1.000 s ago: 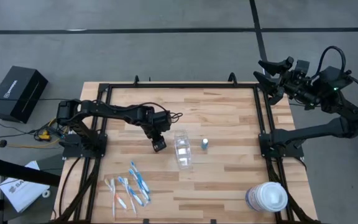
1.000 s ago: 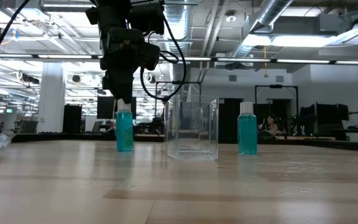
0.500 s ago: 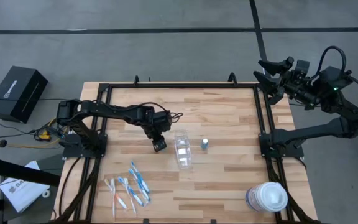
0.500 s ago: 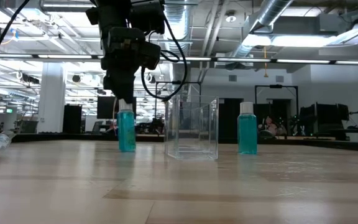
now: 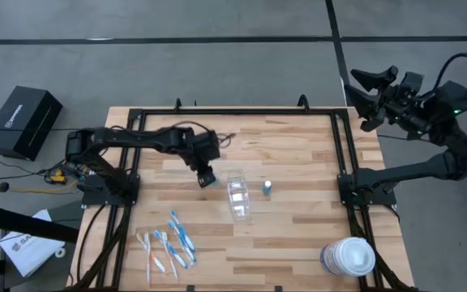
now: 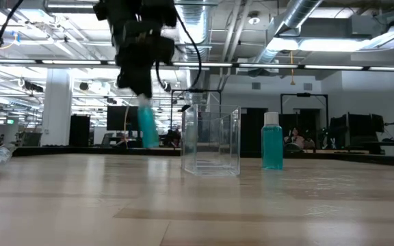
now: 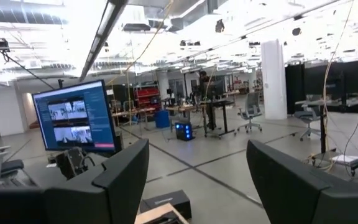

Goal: Pick & Place toothbrushing station
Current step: Put the left blue mouthwash bottle into the transparent organizer

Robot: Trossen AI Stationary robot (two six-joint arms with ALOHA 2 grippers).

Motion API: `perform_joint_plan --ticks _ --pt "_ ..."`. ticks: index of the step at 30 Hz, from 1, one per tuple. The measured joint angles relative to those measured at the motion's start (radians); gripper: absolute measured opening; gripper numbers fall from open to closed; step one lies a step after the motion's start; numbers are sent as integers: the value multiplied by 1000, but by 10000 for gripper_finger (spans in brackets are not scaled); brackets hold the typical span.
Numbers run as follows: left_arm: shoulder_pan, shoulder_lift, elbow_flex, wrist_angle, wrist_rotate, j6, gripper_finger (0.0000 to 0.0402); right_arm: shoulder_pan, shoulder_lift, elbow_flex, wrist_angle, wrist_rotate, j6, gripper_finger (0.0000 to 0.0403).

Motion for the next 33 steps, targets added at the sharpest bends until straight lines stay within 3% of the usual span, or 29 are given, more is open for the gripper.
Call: perform_joint_plan --ticks 8,16,19,23,33 --pt "25 -91 171 7 20 -2 81 0 -16 2 -26 107 -52 260" --pt "-4 27 349 3 88 27 81 0 -51 2 -27 108 -46 260" --pt "-15 95 379 -13 151 52 81 0 -54 2 -27 108 -46 260" --pt "-41 174 399 -72 157 111 81 0 -66 3 -27 108 -44 260" --pt "-67 200 407 -137 61 234 81 0 -71 3 -32 108 -35 260"
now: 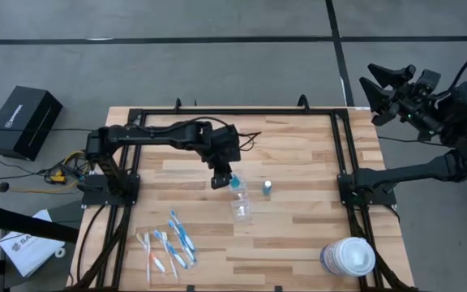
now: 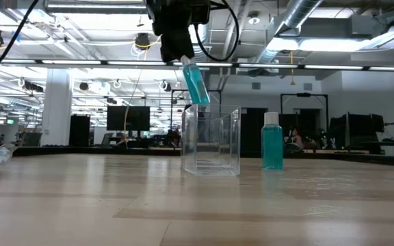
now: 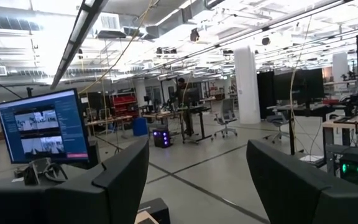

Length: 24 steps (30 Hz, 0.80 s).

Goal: Pick & Place toothbrushing station
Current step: Put the left blue mouthwash bottle into the transparent organizer

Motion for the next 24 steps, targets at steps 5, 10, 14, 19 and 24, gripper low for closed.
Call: perform_joint_plan --ticks 5,10,14,19,24 --pt "-1 11 0 -10 1 26 81 0 -1 0 -2 -1 0 260" --pt "-5 25 0 -9 30 37 81 0 -1 0 -2 -1 0 260" --pt "-11 33 -1 -10 31 54 81 0 -1 0 -3 -3 1 260" --pt "-13 54 -1 -3 33 66 81 0 1 0 -9 -3 9 260" --pt "-13 97 -1 -10 32 76 81 0 1 0 -10 -3 9 260"
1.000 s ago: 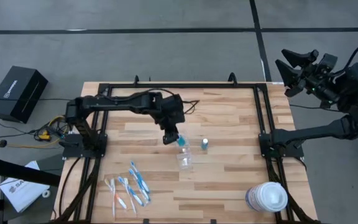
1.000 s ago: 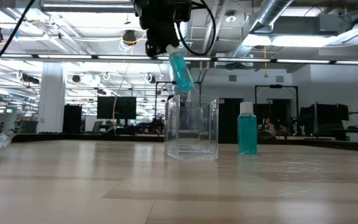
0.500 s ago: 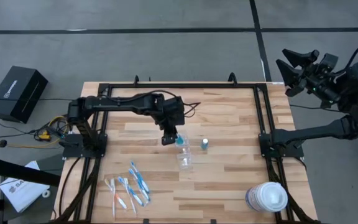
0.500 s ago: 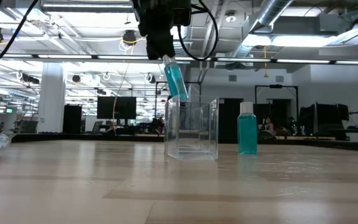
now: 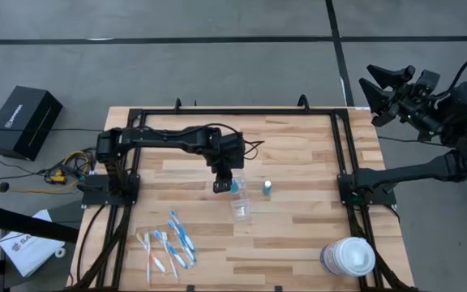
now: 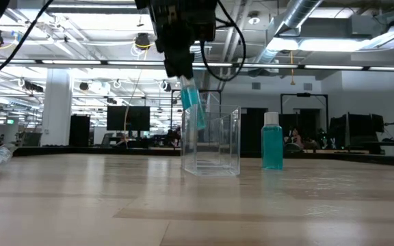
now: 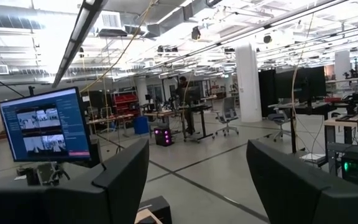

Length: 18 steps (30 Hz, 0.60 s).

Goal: Pick & Place toothbrushing station
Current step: Put the left blue mouthwash bottle into the transparent organizer

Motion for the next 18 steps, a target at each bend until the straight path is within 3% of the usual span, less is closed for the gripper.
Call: perform_joint_plan --ticks 18 --pt "0 45 0 1 -49 2 81 0 0 0 -15 -3 0 260"
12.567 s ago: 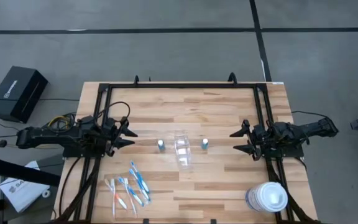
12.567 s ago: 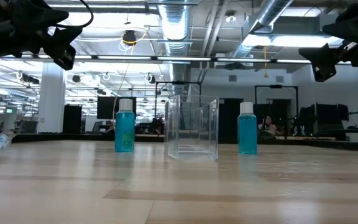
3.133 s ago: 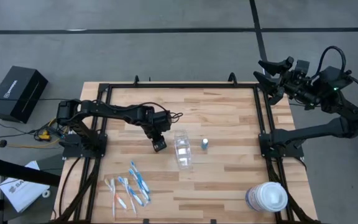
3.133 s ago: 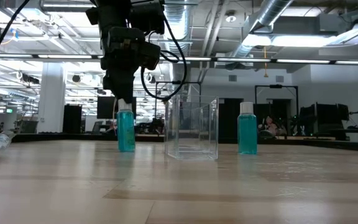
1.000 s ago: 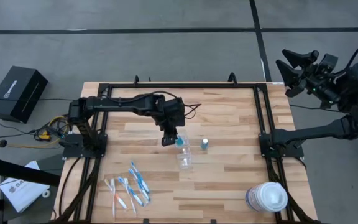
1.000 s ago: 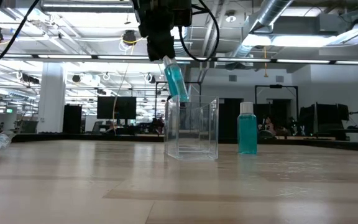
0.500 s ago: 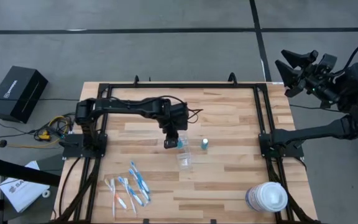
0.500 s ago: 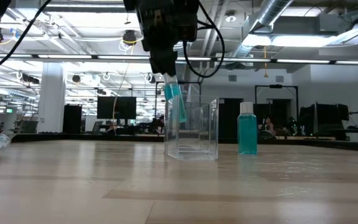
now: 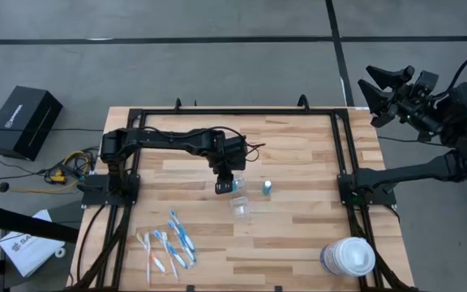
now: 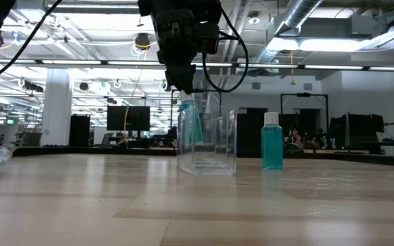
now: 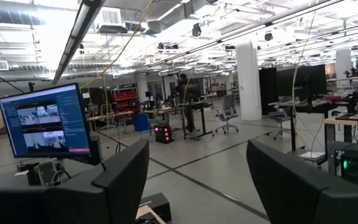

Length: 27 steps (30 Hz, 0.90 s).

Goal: Pick & Place toothbrushing station
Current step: Put the left blue mouthwash bottle into the transparent organizer

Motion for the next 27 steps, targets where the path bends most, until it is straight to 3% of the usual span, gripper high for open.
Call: perform_joint_plan --ticks 15,27 --pt "4 8 0 2 -8 -7 81 0 0 0 0 -24 2 260" --pt "-10 126 87 -27 -22 2 81 0 0 0 -5 -27 22 260"
